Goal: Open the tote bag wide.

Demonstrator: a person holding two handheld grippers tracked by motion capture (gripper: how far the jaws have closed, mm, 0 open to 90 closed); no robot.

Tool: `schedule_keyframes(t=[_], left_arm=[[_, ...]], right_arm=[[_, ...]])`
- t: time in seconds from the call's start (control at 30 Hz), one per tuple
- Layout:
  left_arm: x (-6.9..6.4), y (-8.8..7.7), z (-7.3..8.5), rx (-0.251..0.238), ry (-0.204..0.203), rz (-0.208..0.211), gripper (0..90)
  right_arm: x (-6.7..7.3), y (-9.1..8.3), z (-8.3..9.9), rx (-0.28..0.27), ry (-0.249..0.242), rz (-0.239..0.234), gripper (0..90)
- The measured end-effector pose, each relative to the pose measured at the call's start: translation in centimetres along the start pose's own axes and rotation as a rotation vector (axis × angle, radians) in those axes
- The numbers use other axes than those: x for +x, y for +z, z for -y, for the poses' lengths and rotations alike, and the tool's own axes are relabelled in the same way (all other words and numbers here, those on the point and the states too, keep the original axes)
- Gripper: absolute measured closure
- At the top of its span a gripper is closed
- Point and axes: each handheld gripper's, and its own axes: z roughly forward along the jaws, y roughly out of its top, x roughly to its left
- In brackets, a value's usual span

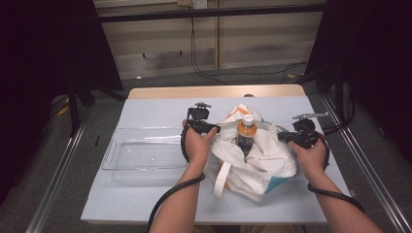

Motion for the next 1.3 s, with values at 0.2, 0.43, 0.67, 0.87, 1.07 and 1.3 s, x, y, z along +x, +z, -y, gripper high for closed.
schedule_keyframes(t=[0.2,0.43,0.67,0.87,1.07,1.3], left_arm=[[0.0,-1.5,0.4,-0.010,0.007,-0.002,37.4],[-0.9,-3.5,1.0,-0.014,0.039,0.009,31.7],[-1.3,-4.5,2.2,-0.014,0.037,0.021,32.3],[-1.9,-5.5,2.7,-0.025,0.057,0.024,32.9],[-2.4,-5.4,3.3,-0.009,0.063,0.033,43.4],[-2.7,-4.0,3.9,0.019,0.052,0.055,54.7]], right_arm=[[0.3,-0.3,-0.3,-0.001,-0.012,0.013,81.3],[0.5,-0.6,-0.2,0.004,-0.020,0.044,78.4],[0.7,-1.4,-0.2,-0.006,-0.010,0.062,72.1],[0.9,-2.3,-0.2,-0.015,-0.012,0.061,71.1],[1.5,-3.0,-0.4,-0.034,-0.024,0.055,73.3],[2.6,-3.5,-0.3,-0.031,-0.042,-0.001,82.2]])
